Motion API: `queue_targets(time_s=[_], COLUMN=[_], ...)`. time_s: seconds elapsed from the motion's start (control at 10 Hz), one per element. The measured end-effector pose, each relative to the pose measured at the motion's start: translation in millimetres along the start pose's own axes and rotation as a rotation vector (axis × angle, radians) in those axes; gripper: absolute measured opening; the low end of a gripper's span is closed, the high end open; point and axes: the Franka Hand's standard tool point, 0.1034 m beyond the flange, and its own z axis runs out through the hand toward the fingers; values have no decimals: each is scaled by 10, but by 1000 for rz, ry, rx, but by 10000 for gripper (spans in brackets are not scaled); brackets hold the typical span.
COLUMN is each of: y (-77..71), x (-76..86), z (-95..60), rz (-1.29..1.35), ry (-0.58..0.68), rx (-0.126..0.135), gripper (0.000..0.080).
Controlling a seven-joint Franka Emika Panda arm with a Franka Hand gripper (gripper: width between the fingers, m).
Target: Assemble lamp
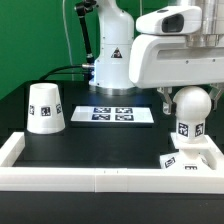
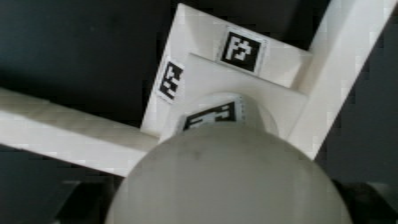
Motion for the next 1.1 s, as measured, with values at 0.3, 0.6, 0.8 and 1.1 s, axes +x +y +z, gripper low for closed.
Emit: queue_targets(time_s=[0.3, 0.6, 0.8, 1.1], y=[5, 1, -5, -70], x=[1, -7, -22, -61], z=[-4, -7, -1, 22], rz=[153, 453, 634, 978], ry=[1, -1, -5, -42], rx=[0, -2, -1, 32], gripper=[579, 579, 579, 579])
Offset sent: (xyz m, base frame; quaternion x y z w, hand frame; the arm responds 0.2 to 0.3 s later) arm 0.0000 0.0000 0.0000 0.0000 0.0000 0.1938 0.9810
